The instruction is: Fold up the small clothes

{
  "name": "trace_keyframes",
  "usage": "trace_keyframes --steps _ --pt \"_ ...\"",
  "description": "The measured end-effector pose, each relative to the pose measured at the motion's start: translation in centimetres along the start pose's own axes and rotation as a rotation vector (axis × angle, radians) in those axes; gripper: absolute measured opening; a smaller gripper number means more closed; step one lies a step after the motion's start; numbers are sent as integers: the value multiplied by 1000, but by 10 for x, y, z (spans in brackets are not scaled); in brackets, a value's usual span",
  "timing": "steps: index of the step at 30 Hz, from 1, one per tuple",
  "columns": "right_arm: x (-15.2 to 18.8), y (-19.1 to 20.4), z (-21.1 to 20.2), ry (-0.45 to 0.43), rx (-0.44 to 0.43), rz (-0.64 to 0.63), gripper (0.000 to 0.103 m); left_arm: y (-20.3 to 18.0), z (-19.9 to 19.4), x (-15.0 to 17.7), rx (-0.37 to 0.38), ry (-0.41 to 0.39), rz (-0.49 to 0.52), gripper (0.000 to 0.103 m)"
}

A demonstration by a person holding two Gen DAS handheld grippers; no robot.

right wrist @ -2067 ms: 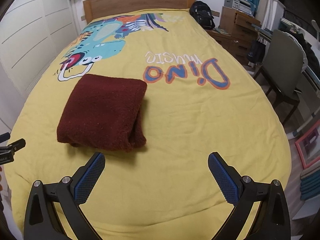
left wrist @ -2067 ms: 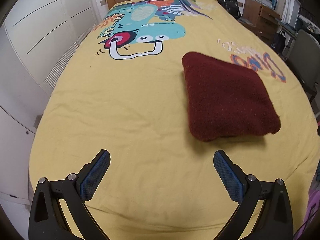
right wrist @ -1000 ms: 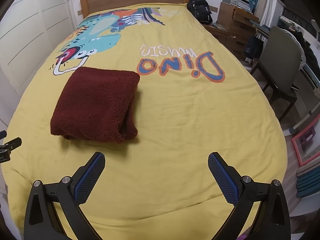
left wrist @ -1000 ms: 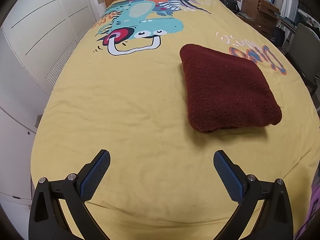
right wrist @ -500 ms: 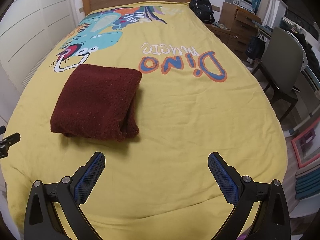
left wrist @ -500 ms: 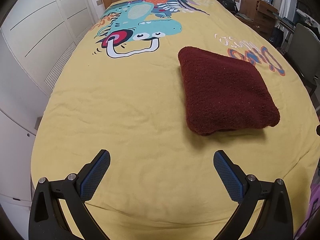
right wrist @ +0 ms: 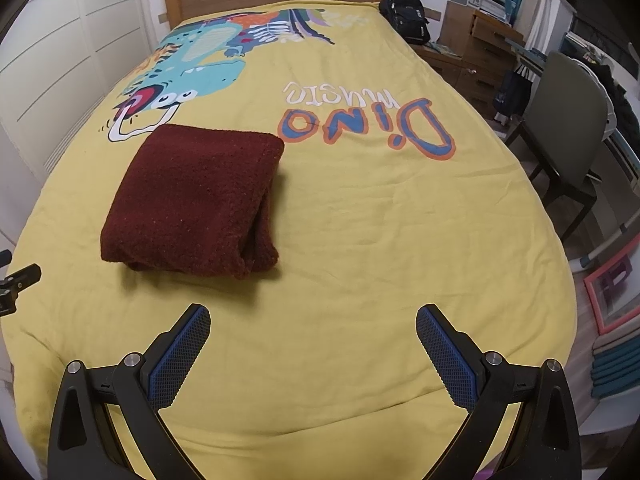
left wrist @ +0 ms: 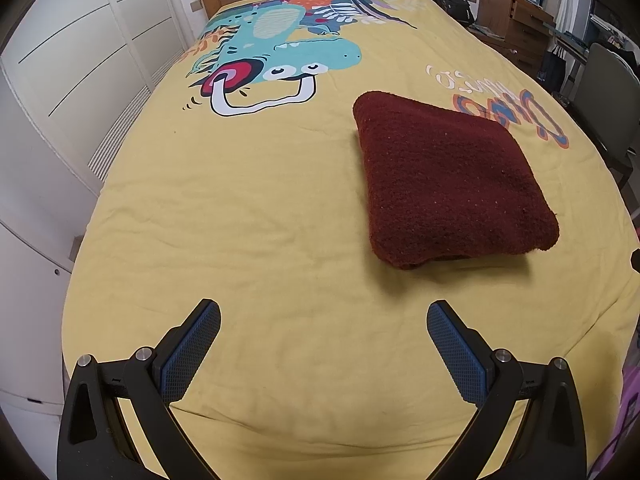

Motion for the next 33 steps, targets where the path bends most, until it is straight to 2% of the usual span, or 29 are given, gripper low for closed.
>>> trace_keyframes --steps 33 --pt "12 -2 10 47 -17 13 103 -5 -2 1 -7 -3 12 102"
Point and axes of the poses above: each gripper's, at about its wrist camera, not at the fingertips, and z roughly the way its jaws point, y to its left, x to its underside, the point moved 5 cm from there along z, roughly the way its jaws point, and after that the axes turned 4 degrees about x, right-handed, at the moved point
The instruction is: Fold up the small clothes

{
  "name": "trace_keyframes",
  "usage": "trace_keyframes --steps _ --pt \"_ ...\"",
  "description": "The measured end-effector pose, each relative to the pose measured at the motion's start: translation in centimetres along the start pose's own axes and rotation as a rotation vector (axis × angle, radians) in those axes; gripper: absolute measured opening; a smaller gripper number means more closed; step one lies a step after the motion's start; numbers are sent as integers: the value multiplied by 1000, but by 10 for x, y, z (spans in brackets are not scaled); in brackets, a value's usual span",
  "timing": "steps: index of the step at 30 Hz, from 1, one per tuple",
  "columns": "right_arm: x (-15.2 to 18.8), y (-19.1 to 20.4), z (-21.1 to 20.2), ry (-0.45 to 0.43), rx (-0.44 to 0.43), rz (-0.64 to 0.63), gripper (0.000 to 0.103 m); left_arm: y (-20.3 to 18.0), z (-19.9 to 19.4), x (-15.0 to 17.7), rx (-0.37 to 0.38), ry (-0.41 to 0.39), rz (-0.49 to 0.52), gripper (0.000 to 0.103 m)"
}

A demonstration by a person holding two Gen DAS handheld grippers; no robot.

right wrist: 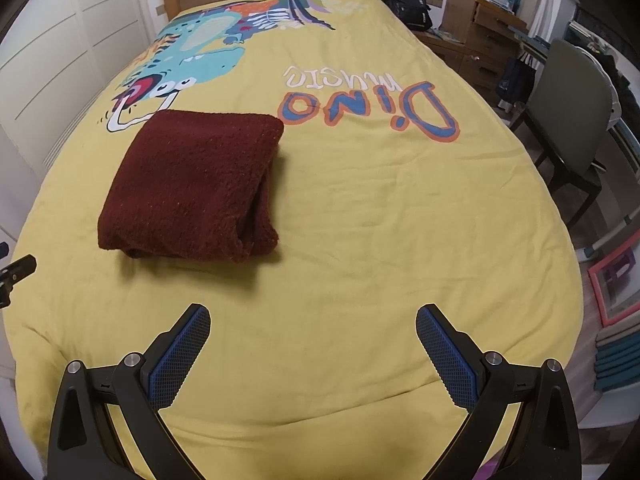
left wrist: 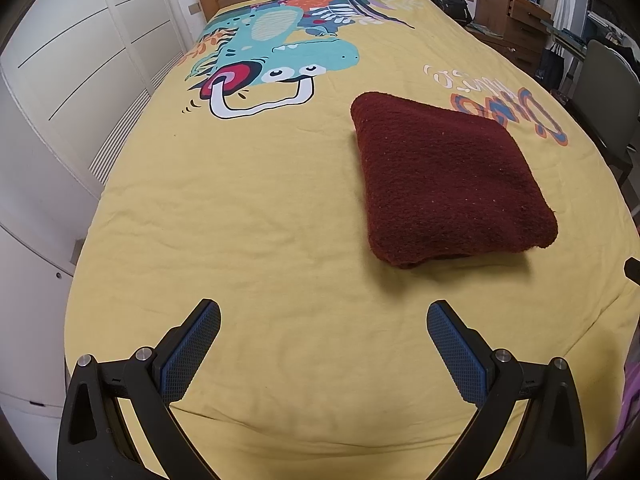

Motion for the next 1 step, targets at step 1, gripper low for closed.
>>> trace_keyframes --steps 1 --pt "0 0 0 0 0 1 103 0 0 0 -2 -1 1 102"
Point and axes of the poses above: each gripper's, at about its wrist camera, not at the fingertips, and z roughly the way its jaws point, y to its left, x to its underside, the point moved 5 cm from there along z, roughly the way its jaws point, and after that the axes turned 4 degrees about x, right-handed, at the moved point
